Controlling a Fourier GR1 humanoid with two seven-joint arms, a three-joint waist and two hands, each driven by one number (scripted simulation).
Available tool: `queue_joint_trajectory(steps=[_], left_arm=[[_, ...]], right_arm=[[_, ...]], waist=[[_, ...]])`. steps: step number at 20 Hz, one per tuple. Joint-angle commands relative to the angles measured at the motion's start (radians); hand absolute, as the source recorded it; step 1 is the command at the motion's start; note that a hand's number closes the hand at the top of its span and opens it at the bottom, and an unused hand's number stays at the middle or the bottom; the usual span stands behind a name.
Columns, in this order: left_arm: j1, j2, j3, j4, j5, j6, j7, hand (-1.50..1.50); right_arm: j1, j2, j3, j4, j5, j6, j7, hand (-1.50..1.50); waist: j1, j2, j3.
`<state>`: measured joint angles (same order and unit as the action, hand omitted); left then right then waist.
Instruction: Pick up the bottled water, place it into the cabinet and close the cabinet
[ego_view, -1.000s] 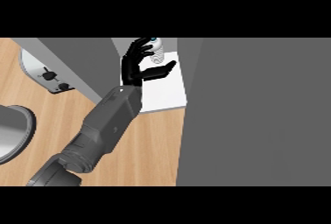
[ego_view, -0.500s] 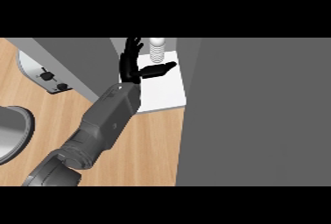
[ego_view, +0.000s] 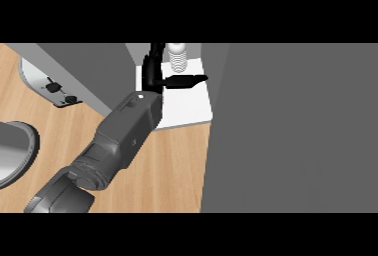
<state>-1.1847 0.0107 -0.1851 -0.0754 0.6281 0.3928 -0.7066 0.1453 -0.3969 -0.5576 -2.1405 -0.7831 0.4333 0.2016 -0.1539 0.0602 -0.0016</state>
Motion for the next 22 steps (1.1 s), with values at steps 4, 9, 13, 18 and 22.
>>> queue_joint_trajectory(steps=[4,9,13,18,22], left_arm=[[-0.003,-0.01,-0.013,-0.025,-0.018,-0.032,-0.086,1.5],[0.014,-0.011,0.015,-0.059,0.019,-0.083,-0.115,1.5],[0.053,-0.011,0.002,-0.059,0.022,-0.125,-0.117,1.5],[0.139,-0.011,-0.033,-0.127,0.056,-0.178,-0.147,1.5],[0.233,-0.011,-0.108,-0.245,0.137,-0.201,-0.1,1.5]], right_arm=[[0.001,-0.029,-0.01,-0.039,-0.035,-0.014,0.04,-1.5],[0.0,-0.014,-0.006,-0.021,0.0,0.0,0.024,-1.5],[0.033,0.004,-0.006,-0.065,0.012,0.009,0.031,-1.5],[0.032,-0.011,-0.016,-0.07,0.006,0.017,0.052,-1.5],[0.055,-0.011,0.003,-0.153,-0.014,0.009,0.096,-1.5]], waist=[[0.013,-0.017,-0.002],[0.033,-0.024,0.0],[0.052,-0.034,0.0],[0.073,-0.044,0.0],[0.066,-0.052,0.0]])
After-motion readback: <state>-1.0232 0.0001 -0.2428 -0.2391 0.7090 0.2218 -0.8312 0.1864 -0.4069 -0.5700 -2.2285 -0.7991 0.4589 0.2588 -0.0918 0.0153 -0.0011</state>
